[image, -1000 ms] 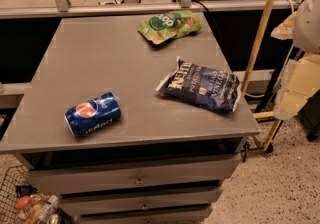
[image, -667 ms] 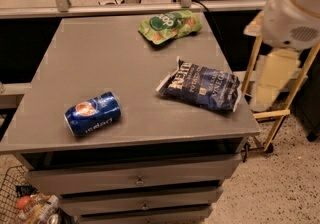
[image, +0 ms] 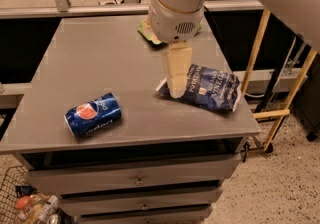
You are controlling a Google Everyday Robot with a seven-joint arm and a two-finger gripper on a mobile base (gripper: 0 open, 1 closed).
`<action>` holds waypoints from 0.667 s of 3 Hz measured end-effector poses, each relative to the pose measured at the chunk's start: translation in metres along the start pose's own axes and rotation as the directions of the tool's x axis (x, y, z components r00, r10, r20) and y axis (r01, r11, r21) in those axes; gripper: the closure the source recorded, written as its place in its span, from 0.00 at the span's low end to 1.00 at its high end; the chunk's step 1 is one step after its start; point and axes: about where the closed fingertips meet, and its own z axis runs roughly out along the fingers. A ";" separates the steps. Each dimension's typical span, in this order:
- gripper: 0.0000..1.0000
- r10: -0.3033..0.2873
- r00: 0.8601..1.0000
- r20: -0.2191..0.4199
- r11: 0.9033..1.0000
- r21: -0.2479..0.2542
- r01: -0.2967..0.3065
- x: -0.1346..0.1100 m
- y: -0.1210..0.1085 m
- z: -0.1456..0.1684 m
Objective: Place pepsi can upright
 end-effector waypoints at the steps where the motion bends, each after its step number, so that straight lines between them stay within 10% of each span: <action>1: 0.00 0.002 1.000 0.000 1.000 0.001 -0.002 0.001 0.000 0.000; 2: 0.00 -0.064 0.998 0.012 0.998 -0.023 0.064 -0.027 0.001 0.014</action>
Offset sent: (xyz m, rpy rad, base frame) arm -0.0200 0.0630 -0.0248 -0.0344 0.0429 0.1641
